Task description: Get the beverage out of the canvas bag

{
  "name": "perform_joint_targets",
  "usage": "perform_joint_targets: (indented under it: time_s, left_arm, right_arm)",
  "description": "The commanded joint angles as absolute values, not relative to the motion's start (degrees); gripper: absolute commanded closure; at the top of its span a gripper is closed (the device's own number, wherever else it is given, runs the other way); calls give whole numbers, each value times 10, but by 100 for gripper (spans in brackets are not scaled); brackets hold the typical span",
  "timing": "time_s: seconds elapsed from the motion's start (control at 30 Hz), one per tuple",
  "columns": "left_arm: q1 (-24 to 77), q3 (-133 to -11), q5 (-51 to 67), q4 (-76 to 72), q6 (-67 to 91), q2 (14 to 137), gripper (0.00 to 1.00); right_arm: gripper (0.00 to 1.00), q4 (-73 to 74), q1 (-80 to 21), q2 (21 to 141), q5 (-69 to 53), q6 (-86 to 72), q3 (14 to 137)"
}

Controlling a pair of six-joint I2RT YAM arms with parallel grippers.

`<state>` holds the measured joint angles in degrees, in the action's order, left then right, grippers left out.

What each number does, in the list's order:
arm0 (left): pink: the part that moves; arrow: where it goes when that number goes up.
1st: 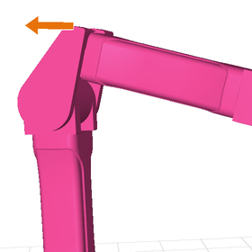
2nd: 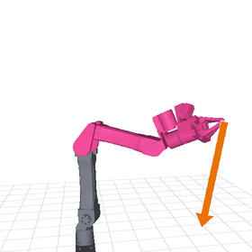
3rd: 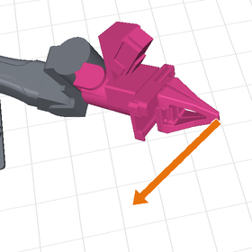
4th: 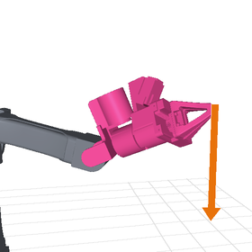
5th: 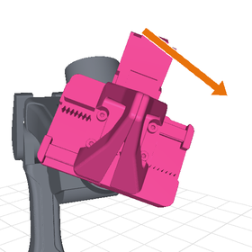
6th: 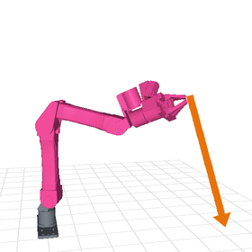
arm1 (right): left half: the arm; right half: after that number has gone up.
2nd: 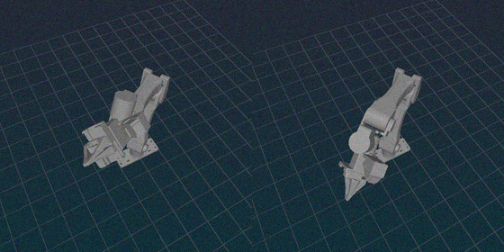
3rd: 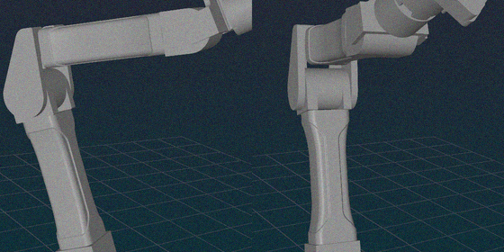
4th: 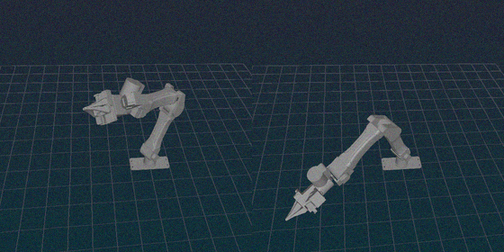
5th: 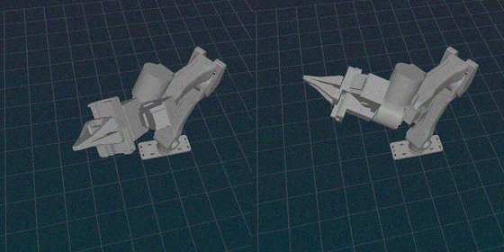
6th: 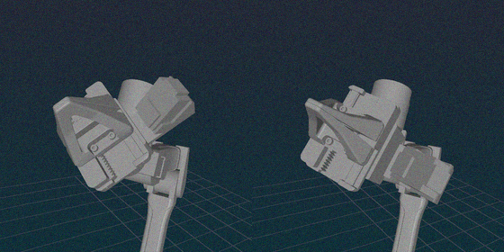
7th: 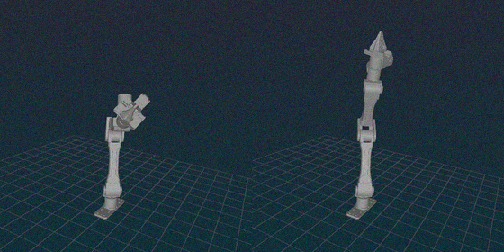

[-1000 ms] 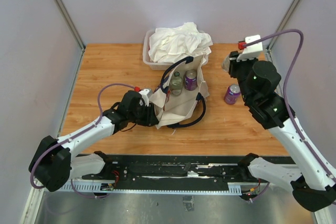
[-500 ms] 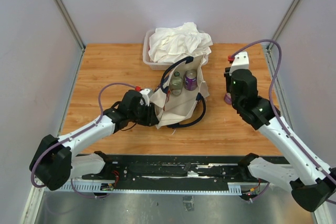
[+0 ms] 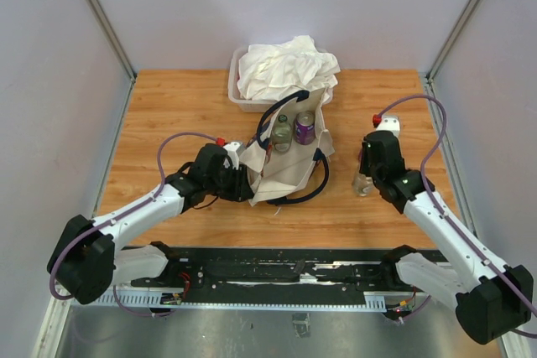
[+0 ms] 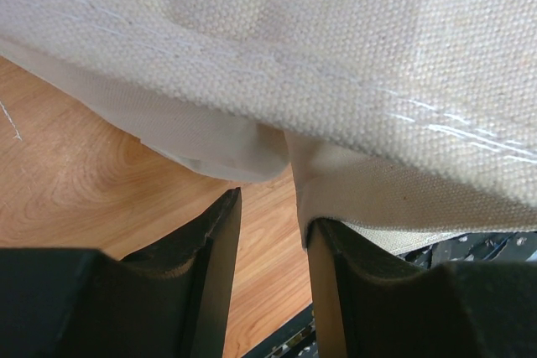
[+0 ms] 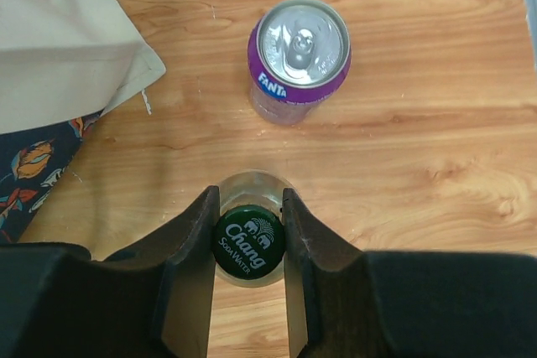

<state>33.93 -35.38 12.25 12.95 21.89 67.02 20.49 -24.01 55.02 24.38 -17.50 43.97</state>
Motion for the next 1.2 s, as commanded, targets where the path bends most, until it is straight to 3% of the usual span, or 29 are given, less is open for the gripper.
perform_joint_targets:
  time_s: [0.0, 0.37, 0.4, 0.43, 0.47, 0.53, 0.63, 0.73, 0.9, 1.03, 1.1, 1.17]
  left_arm:
    - [342, -362, 119, 160, 206, 686, 59]
    - [342, -373, 120, 161, 193, 702, 59]
    - [342, -374, 120, 161, 192, 703, 59]
    - [342, -374, 120, 161, 191, 704, 59]
    - [342, -375, 120, 161, 190, 705, 59]
    - [342, -375, 121, 161, 188, 705, 59]
    - [342, -375, 123, 161, 186, 704, 60]
    - [342, -374, 125, 160, 186, 701, 60]
    - [342, -376, 121, 162, 186, 697, 60]
    - [342, -381, 115, 163, 187, 694, 60]
    - [342, -383, 110, 162, 186, 693, 60]
    - [342, -382, 106, 160, 186, 693, 60]
  right_arm:
    - [99, 126, -211, 532, 235, -218, 433]
    - [98, 99, -206, 526, 274, -213, 382]
    - [91, 101, -206, 527, 275, -213, 381]
    - [78, 104, -206, 528, 273, -211, 382]
    - [58, 106, -206, 529, 271, -209, 382]
    - [33, 114, -207, 528, 271, -211, 386]
    - [19, 125, -210, 521, 275, -207, 402]
    - [19, 134, -227, 516, 287, -178, 445]
    - [28, 152, -282, 561, 294, -102, 580]
    - [28, 168, -307, 638, 168, -54, 719]
    - [36, 192, -314, 687, 122, -54, 791]
    - [51, 217, -319, 735, 81, -54, 851]
